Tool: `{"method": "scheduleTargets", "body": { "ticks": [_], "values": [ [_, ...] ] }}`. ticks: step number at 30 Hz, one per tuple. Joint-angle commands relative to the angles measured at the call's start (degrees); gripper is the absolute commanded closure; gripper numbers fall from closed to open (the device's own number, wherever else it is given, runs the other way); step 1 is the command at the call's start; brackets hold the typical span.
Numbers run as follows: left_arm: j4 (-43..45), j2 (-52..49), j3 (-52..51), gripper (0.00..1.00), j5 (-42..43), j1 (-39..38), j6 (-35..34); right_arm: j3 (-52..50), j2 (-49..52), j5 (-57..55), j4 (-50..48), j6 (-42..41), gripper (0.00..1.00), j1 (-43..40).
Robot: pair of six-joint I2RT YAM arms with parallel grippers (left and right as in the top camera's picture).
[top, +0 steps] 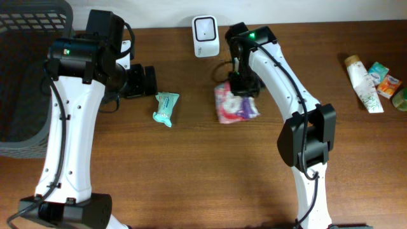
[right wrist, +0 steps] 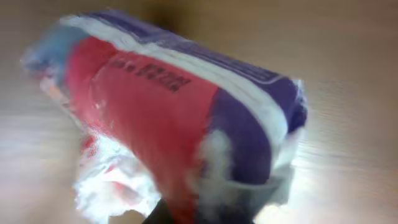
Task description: Scan the item barcode
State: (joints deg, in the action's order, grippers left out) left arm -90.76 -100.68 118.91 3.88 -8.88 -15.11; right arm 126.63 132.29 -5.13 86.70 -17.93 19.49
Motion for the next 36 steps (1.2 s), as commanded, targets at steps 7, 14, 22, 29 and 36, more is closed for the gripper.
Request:
{"method": "scheduleTargets", "body": {
  "ticks": [7, 14, 22, 29, 36],
  "values": [
    [0.0, 0.1, 0.2, 0.01, -0.2, -0.2, 0.9, -8.3, -0.7, -22.8, -2.9, -19.0, 0.85, 1.4],
    [0.0, 0.1, 0.2, 0.01, -0.2, -0.2, 0.9, -8.1, -0.7, -21.7, -6.8, -13.8, 0.27, 2.4],
    [0.0, 0.1, 0.2, 0.01, -0.2, -0.2, 0.9, -18.9, -0.7, -31.2, -16.5, -13.8, 0.30, -1.9],
    [0.0, 0.1, 0.2, 0.01, -0.2, -0.2, 0.9, -25.5, -0.7, -31.5, -22.2, -12.1, 0.77, -2.3],
    [0.0, 0.1, 0.2, 0.01, -0.2, -0.2, 0.9, 2.6, -0.8, 12.2, -9.0, 3.1, 0.96, -2.4]
  ]
}}
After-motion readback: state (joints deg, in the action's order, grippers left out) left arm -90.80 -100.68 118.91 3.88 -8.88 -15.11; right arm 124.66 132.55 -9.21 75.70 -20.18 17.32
